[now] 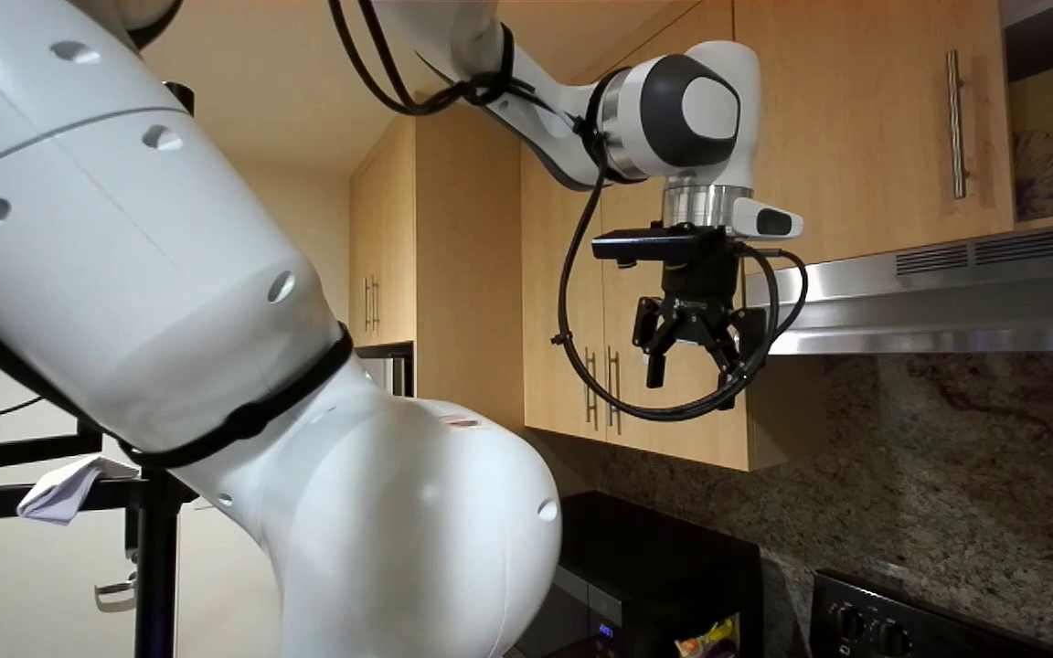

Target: Close the cupboard drawer.

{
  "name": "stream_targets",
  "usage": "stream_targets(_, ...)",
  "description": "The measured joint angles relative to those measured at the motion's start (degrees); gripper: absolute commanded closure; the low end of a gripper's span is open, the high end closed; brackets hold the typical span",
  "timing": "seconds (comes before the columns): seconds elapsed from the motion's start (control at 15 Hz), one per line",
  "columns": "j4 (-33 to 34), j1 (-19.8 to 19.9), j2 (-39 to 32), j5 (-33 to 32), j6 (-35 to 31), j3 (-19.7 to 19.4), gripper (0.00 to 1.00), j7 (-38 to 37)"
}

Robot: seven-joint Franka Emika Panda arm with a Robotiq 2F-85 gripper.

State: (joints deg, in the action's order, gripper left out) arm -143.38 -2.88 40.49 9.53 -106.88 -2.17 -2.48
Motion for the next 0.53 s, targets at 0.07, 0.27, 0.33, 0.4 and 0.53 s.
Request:
stream_targets(0.07,0.02,0.03,0.01,0.00,0.00,0.03,0.00,0.00)
stream_targets(0.27,0.20,0.41,0.82,-0.01,-0.09,0.23,0.00,0.00)
stream_targets(0.33,0.25,0.68,1.51,-0.11,-0.09,0.34,0.00,-0.06)
stream_targets(0.4,0.28,1.04,2.37,-0.36,-0.09,0.48,0.00,-0.14)
stream_targets(0.53,0.28,2.29,4.37,-1.40,-0.06,0.79,0.00,-0.31)
